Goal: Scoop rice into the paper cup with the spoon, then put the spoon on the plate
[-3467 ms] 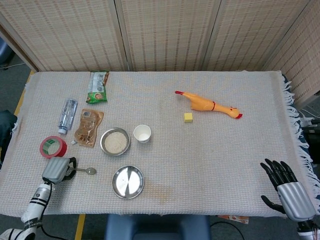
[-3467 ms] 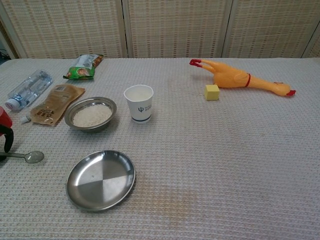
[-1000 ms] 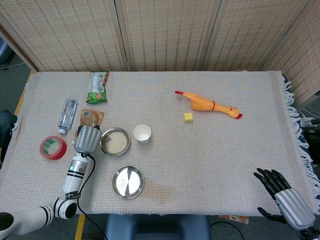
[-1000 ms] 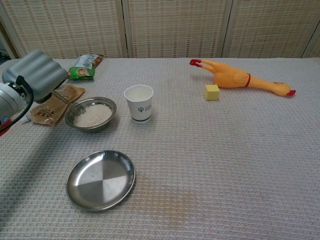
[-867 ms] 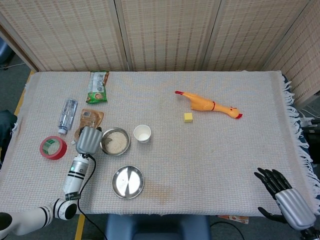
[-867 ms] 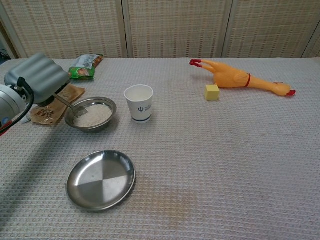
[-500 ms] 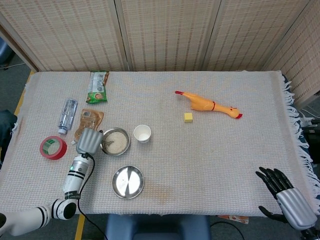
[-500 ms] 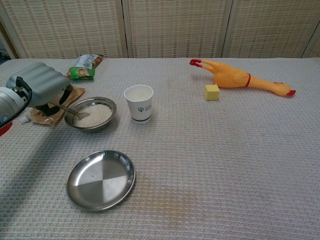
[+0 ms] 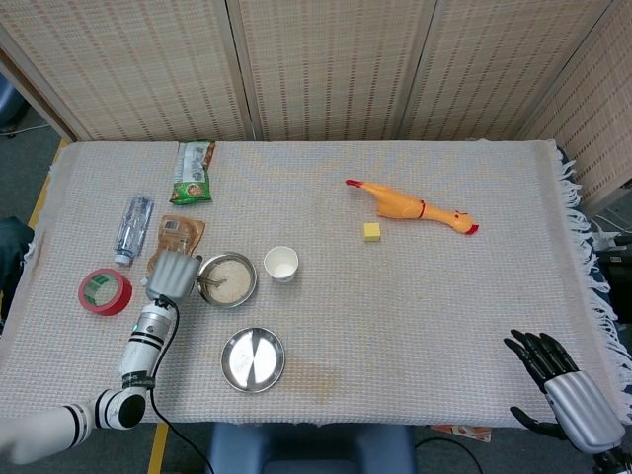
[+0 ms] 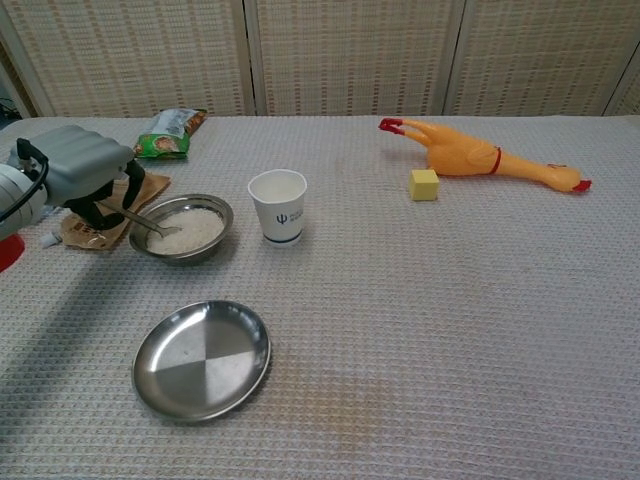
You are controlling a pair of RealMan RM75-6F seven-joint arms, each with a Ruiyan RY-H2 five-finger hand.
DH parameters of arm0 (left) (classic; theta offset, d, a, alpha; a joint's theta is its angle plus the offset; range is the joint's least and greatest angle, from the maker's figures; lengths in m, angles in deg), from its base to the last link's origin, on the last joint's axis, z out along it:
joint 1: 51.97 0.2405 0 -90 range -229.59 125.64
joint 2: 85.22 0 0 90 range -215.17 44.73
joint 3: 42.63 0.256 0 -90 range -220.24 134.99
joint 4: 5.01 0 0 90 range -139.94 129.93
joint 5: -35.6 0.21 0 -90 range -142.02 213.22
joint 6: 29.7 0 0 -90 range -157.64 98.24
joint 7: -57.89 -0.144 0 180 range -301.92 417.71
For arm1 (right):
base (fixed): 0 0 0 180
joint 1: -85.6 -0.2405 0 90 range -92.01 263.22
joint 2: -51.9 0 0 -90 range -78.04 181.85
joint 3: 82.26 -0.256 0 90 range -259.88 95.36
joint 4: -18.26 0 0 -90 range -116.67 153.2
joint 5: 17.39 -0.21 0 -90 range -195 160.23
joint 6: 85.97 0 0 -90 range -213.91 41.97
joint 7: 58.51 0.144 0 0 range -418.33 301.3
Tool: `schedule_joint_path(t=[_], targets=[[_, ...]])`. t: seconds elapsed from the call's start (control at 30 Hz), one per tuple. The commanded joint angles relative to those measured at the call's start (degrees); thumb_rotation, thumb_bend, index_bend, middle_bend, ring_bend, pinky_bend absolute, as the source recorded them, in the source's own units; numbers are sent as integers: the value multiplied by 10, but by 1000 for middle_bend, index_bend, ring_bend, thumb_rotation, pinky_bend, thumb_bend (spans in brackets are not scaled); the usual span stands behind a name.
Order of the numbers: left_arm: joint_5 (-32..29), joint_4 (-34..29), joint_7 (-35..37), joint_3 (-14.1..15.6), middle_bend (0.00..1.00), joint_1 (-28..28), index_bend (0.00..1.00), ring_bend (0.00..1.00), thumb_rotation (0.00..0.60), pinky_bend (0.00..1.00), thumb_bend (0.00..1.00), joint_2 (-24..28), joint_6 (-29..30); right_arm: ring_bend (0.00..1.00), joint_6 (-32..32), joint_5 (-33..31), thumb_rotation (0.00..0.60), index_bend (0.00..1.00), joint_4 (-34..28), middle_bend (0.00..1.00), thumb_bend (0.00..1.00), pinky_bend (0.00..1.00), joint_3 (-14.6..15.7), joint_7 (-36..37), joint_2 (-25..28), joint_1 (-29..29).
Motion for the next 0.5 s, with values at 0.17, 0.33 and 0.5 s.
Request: schedule_joint_path(t=[0.17, 0.33, 0.5], targets=[[-33, -7, 31, -9, 1000, -5, 862, 1000, 600, 1000, 652, 15, -29, 0, 3, -1, 600, 0, 0, 0, 118, 0, 0, 0, 0, -1], [-31, -5, 50, -8, 1000, -8, 877, 1000, 600, 1000, 674, 22, -30, 0, 7, -2, 600, 0, 0, 0, 118, 0, 0, -1, -1, -2], [-28, -12, 65, -7, 1000, -9, 884, 1000, 600, 1000, 689, 31, -30, 0, 9, -2, 600, 0, -1, 0, 118, 0, 0, -3, -1, -3]])
